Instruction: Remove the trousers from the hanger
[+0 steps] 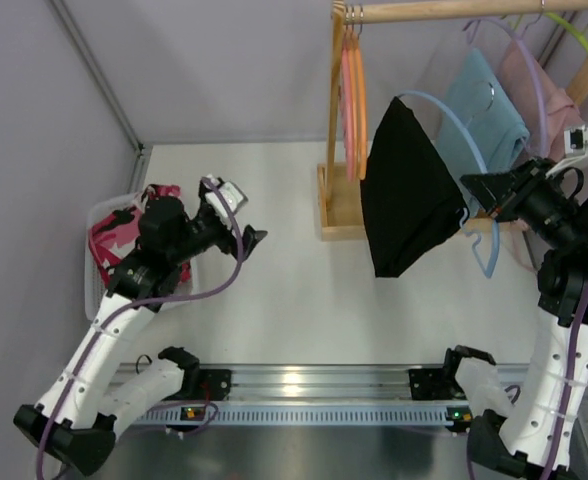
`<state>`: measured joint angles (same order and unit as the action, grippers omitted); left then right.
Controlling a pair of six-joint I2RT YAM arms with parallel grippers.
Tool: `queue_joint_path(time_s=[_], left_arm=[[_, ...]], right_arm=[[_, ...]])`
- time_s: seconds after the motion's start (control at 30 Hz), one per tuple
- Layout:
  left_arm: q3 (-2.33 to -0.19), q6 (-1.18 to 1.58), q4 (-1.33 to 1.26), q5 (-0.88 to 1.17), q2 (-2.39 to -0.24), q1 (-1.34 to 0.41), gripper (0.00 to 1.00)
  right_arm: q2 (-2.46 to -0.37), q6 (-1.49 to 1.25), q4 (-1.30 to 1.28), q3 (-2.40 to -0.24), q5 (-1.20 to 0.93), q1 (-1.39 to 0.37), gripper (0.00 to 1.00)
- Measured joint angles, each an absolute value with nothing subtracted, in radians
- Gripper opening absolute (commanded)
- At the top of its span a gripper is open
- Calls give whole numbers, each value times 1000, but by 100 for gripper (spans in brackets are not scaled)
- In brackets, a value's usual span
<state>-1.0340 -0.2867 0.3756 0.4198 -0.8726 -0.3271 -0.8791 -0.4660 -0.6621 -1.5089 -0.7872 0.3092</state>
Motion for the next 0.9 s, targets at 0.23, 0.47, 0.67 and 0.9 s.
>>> queue_joint_path(time_s=[0.23,0.47,0.67,0.9], left_arm=[[-1029,-318,377,229,-942,-749,97],[-1280,-301,341,69,-1189,-1016,98],[-1377,-283,199,-101,-1323,-1279,99],[-1379,-285,35,-295,-1472,-1361,99]], right_arm=[[-744,-517,-729,-1374,-714,309,0],[-683,-600,-738,-1369,-661,311,0],[-678,-686,-730,-1368,-630,311,0],[-673,-818,-705,-1341,-644,311,0]])
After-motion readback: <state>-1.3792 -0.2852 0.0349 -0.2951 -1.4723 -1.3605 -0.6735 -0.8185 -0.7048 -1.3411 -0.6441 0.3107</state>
